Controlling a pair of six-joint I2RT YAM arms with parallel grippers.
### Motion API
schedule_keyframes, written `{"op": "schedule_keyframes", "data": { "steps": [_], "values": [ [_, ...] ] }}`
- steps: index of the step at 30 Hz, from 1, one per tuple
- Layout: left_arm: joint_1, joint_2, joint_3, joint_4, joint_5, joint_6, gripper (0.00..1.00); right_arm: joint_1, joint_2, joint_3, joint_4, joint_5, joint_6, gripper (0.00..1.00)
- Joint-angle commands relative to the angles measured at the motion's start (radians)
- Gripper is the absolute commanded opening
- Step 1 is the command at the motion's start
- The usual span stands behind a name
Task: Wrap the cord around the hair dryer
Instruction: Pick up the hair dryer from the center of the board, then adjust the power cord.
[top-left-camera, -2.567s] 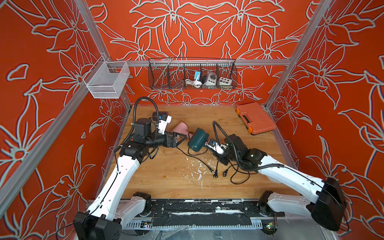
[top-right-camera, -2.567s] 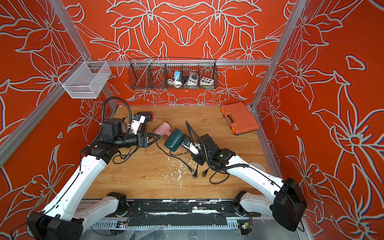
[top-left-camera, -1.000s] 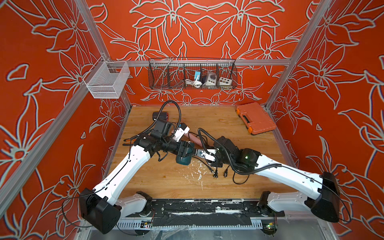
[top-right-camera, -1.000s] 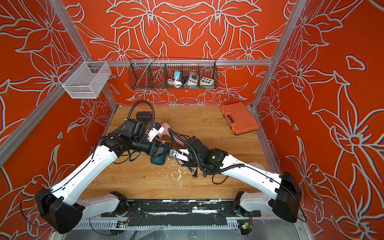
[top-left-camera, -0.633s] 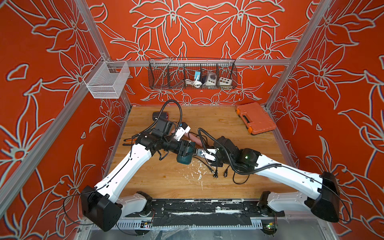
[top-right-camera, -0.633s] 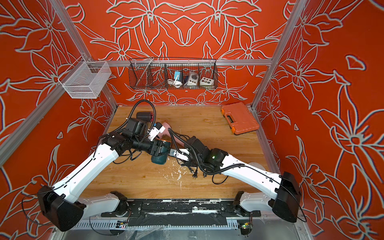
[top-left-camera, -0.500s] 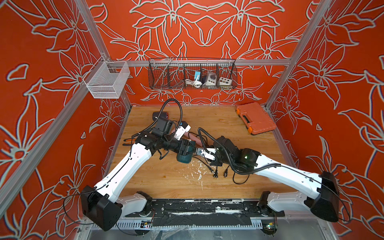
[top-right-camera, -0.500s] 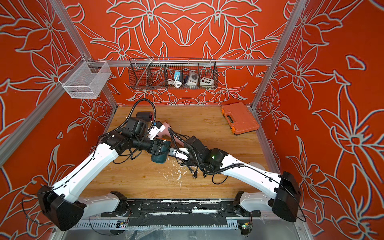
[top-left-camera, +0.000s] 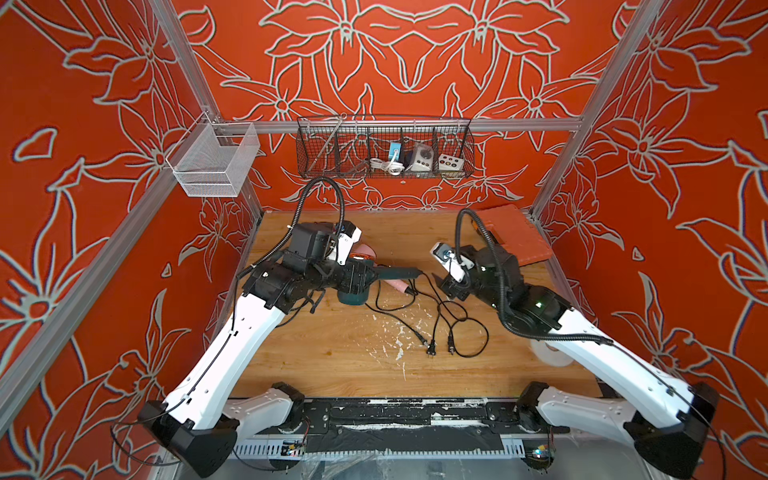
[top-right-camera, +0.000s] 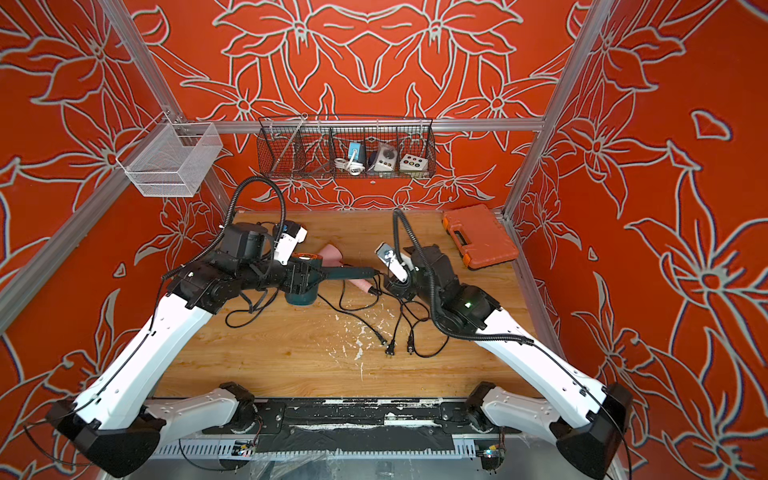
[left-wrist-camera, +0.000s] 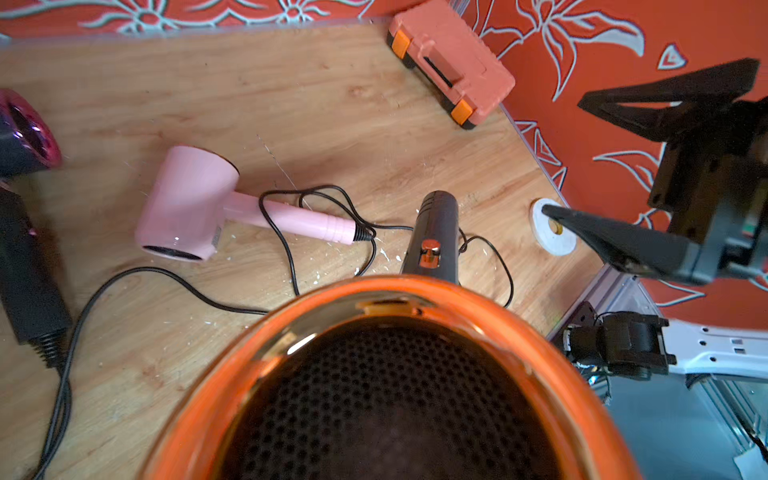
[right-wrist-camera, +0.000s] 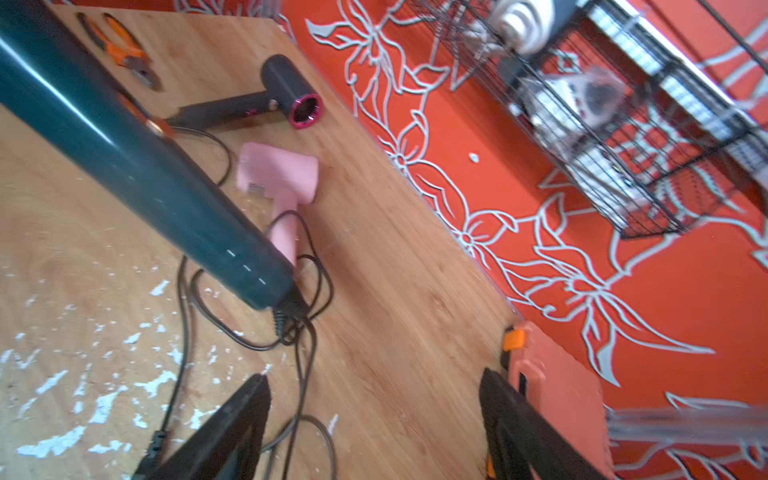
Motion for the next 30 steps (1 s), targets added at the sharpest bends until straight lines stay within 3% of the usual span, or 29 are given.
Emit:
{"op": "schedule_keyframes", "data": {
  "steps": [1, 9, 18, 30],
  "values": [
    [0.004, -0.049, 0.050, 0.055, -0.040, -0.020, 0.00, -0.055, 0.005, -0.051, -0.063, -0.055, 0.168, 0.85],
    [0.005, -0.048, 0.113, 0.086, -0.076, -0.013, 0.00, -0.112, 0.101, -0.119, -0.192, -0.067, 0.456, 0.81],
    [0.006, -0.018, 0.129, 0.135, -0.015, -0.043, 0.00, -0.132, 0.190, -0.205, -0.183, -0.169, 0.681, 0.72],
    [0.005, 0.000, 0.145, 0.178, 0.041, -0.085, 0.00, -0.127, 0.333, -0.285, 0.065, -0.290, 0.905, 0.54]
  ]
}}
